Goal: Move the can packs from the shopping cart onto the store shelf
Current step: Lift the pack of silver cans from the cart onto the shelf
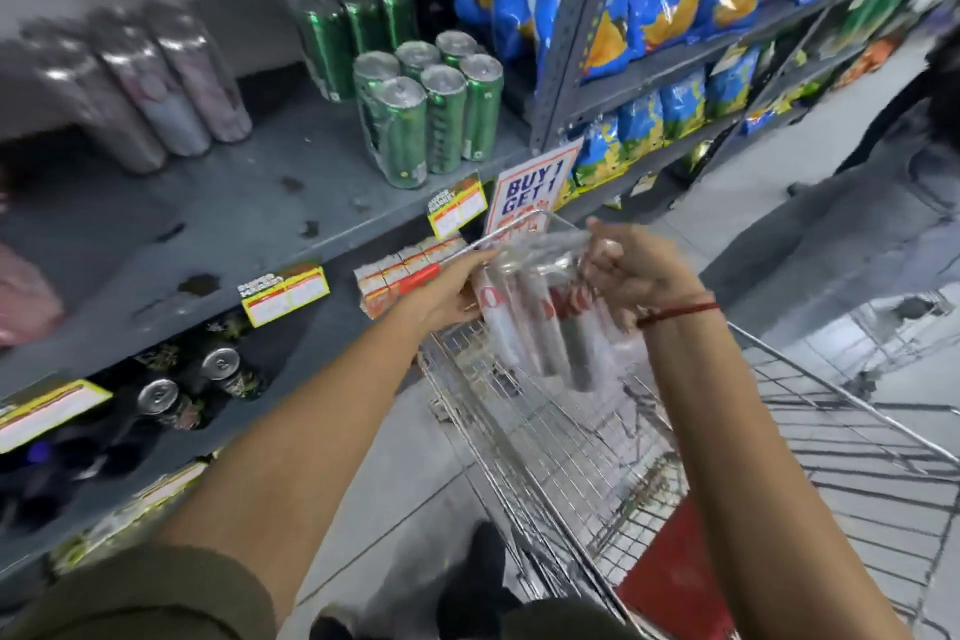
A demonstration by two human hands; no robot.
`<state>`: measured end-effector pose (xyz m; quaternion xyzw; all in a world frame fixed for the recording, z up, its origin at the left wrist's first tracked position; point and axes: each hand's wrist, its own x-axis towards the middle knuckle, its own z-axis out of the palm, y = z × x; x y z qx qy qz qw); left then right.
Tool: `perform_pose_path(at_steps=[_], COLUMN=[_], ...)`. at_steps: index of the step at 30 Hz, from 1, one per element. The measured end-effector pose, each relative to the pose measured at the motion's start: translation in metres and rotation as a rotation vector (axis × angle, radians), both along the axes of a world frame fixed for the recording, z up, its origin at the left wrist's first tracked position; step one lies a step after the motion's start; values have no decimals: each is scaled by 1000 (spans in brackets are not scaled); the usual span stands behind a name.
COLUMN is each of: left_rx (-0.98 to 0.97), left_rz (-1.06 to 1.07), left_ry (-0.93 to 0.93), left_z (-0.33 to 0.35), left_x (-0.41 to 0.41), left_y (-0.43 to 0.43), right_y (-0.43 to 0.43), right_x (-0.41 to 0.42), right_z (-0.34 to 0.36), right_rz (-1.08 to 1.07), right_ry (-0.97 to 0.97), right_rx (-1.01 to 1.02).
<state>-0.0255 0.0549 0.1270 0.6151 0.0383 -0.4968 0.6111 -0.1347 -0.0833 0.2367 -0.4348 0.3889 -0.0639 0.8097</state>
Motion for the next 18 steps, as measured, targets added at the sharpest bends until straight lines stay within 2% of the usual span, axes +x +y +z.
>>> perform_pose_path(at_steps=[6,9,12,15,18], left_rx=[-79,-86,-82,-52,-9], left_rz=[124,266,376,478,572], left_ry=[-259,-390,-496,-602,-643], left_z=[67,91,110,116,113], left_x=[38,60,79,95,107], left_y=[60,99,139,174,200], right_y=[36,56,79,107,134], right_x=[52,90,133,170,207], right_z=[55,74,82,81,70], right_rz=[79,184,252,351,408], right_ry=[-130,-166,-186,-286,-275], right_rx=[-66,-105,-193,-175,-218])
